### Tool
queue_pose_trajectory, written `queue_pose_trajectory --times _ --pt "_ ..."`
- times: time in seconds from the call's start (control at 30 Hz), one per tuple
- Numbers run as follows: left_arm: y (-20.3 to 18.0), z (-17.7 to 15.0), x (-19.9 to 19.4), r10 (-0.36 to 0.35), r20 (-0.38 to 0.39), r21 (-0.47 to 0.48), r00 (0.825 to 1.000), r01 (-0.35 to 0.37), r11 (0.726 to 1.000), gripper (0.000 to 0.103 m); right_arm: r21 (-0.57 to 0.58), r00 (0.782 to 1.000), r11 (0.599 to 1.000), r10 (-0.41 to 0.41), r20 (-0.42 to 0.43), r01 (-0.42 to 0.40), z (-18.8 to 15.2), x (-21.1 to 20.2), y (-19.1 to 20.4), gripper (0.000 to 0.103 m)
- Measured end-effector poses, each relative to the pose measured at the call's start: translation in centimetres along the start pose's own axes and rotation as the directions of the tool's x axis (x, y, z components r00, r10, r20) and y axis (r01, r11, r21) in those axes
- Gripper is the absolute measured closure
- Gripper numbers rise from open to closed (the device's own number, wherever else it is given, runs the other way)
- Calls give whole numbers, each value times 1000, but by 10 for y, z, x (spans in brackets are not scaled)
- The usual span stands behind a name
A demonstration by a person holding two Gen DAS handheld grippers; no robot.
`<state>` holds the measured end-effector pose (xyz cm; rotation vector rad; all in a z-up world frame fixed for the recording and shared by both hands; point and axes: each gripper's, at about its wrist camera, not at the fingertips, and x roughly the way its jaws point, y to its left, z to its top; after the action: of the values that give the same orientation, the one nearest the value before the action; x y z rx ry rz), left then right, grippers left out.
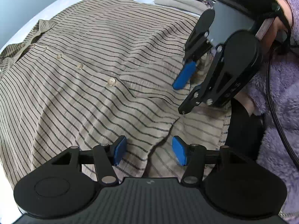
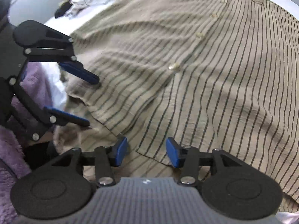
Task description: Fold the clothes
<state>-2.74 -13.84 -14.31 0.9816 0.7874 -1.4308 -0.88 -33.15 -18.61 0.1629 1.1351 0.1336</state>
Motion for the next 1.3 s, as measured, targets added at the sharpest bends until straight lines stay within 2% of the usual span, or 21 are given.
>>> queue_pose_trajectory --times 0.03,0.07,0.1,0.13,0.2,0.23,0.33,0.43,0.47,0.53,0.57,0.63,0.73,0.8,0.87,0.97,1.07,1.23,1.3 --pt "1 1 2 -9 -1 -21 1000 9 1000 57 -3 1000 1000 -19 -10 19 0 4 1 63" --pt "3 3 4 -17 -1 -44 1000 17 999 69 -8 999 999 -34 -17 34 1 7 1 76" --pt "6 4 6 -24 -4 -66 1000 24 998 76 -10 999 999 -39 -16 39 2 8 2 90" --pt "9 5 7 -28 -5 -84 1000 27 996 86 -6 999 999 -38 -13 38 1 8 1 93" --pt "13 3 4 -31 4 -117 1000 31 993 95 18 1000 999 -27 7 26 0 4 -3 103" --pt "15 2 3 -32 9 -134 999 33 990 99 36 1000 999 -16 24 15 -1 1 -6 103" --pt "23 0 -8 -28 44 -185 999 36 982 101 82 997 997 9 81 -15 -4 -9 -12 103" --pt "34 -5 -17 -61 87 -275 994 83 958 101 92 992 995 29 121 -40 -5 -18 -12 103" --pt "39 -6 -18 -68 98 -310 993 95 946 101 78 992 996 26 123 -36 -4 -18 -9 98" --pt "48 -9 -20 -69 119 -370 990 109 922 101 37 994 999 2 111 -6 -4 -15 1 80" --pt "50 -10 -21 -69 125 -384 990 112 916 101 21 995 1000 -9 95 7 -4 -12 4 63" --pt "50 -10 -25 -64 134 -392 989 112 913 101 -11 997 999 -31 64 32 -4 -6 9 63" --pt "52 -9 -28 -62 142 -396 988 114 911 101 -61 998 996 -66 19 67 -4 2 18 70" --pt "51 -8 -32 -61 151 -397 987 117 910 101 -73 995 992 -100 6 100 -5 5 19 88" --pt "49 -8 -36 -60 156 -395 986 118 911 101 -63 993 991 -120 11 120 -5 5 17 102" --pt "47 -7 -37 -54 156 -383 986 111 917 101 -21 995 996 -82 60 84 -9 -7 12 103" --pt "46 -9 -38 -56 150 -371 987 109 922 101 34 994 999 -13 112 9 -11 -24 8 103" --pt "37 -10 -34 -55 118 -331 992 91 939 101 55 991 994 87 101 -93 -14 -32 15 103" --pt "36 -10 -33 -52 115 -333 992 88 939 101 36 994 998 52 96 -56 -16 -31 22 103"
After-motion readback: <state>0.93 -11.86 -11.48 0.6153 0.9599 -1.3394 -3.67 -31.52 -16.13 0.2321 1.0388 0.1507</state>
